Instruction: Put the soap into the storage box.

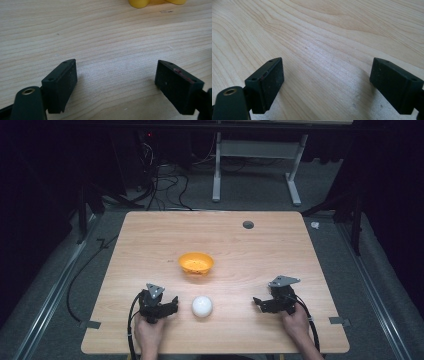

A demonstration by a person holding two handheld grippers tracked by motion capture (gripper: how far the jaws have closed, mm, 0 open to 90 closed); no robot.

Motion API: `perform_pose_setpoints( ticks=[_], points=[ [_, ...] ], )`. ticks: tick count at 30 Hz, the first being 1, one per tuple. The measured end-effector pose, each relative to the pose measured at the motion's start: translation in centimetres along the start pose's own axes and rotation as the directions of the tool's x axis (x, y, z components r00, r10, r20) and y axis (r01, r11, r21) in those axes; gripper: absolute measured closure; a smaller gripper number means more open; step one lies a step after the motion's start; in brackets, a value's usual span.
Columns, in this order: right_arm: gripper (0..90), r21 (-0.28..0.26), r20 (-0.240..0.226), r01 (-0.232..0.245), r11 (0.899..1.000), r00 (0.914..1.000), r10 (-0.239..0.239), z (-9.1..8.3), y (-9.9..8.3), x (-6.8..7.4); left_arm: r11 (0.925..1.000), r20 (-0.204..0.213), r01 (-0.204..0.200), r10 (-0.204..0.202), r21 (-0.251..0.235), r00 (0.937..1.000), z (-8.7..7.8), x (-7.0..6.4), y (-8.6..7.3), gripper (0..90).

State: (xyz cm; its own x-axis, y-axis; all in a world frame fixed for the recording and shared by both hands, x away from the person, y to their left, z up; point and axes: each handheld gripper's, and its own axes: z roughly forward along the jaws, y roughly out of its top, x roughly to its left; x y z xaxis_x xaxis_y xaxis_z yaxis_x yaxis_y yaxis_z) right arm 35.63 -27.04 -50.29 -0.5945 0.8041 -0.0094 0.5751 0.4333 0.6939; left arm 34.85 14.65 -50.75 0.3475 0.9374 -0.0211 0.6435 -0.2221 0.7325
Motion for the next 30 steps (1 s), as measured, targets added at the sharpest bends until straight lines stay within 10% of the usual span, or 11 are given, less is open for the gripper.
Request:
perform_pose_setpoints(
  ticks=[30],
  points=[
    [12.7, 0.000, -0.001, 0.002, 1.000, 1.0000, -0.002, 0.0, 0.0, 0.0, 0.9988, 0.067, 0.043, -0.041, -0.024, 0.9969, -1.0, 0.3, -0.4, 16.3]
  ],
)
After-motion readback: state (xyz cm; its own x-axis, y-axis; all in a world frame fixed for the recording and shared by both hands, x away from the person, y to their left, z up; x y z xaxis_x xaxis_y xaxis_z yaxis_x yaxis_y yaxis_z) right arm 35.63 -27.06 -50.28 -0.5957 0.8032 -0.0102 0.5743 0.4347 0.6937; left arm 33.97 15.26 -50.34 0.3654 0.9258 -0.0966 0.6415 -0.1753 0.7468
